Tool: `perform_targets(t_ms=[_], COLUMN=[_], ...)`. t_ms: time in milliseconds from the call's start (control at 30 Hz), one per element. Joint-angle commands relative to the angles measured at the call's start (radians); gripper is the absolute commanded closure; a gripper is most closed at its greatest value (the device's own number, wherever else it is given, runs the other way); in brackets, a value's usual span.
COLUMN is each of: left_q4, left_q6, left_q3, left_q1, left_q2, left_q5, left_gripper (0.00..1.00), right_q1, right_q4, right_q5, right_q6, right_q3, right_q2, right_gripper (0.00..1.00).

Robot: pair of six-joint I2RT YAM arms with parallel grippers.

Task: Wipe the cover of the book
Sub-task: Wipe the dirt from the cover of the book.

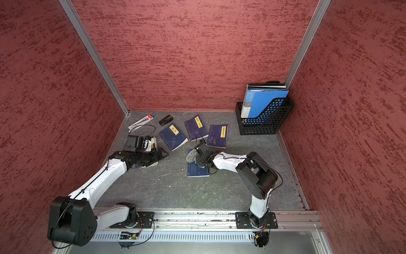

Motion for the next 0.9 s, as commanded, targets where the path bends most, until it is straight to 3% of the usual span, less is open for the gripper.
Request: perform_targets(t_ms=[0, 200, 333, 633, 767, 867], left_q4=[-0.008, -0.016, -0.030, -0.037, -0.044, -0.044], left_q6=[0.019, 0.023, 0.032, 0.040, 0.044, 0.045], left_q3=[0.016, 0.034, 0.051, 0.070, 0.075, 0.076], left_q1=[0.005, 0.005, 0.004, 0.008, 0.008, 0.010], left_q2=[-0.013, -0.007, -0.006, 0.016, 0.013, 0.015], left_q5=[0.004, 0.003, -0.008, -0.011, -0.020, -0.022], left_gripper=[0.12, 0.12, 0.11, 0.11, 0.11, 0.11], right_q1=[-0.044, -0.062, -0.050, 0.090, 0.087, 0.043], right_q4=[-0.006, -0.024, -0.013, -0.033, -0.003, 0.024], right_q5=[-0.024, -0.050, -0.100, -0.149, -0.120, -0.109], right_q6=[-0.042, -0.079, -0.049, 0.093, 0.109, 0.062], right_q3=[0.017, 0.059, -0.033, -0.292, -0.349, -0.306], right_q2=[0.064, 0.085, 0.023, -0.159, -0.183, -0.119], right_gripper=[0.96, 0.96, 0.97, 0.96, 0.95, 0.96])
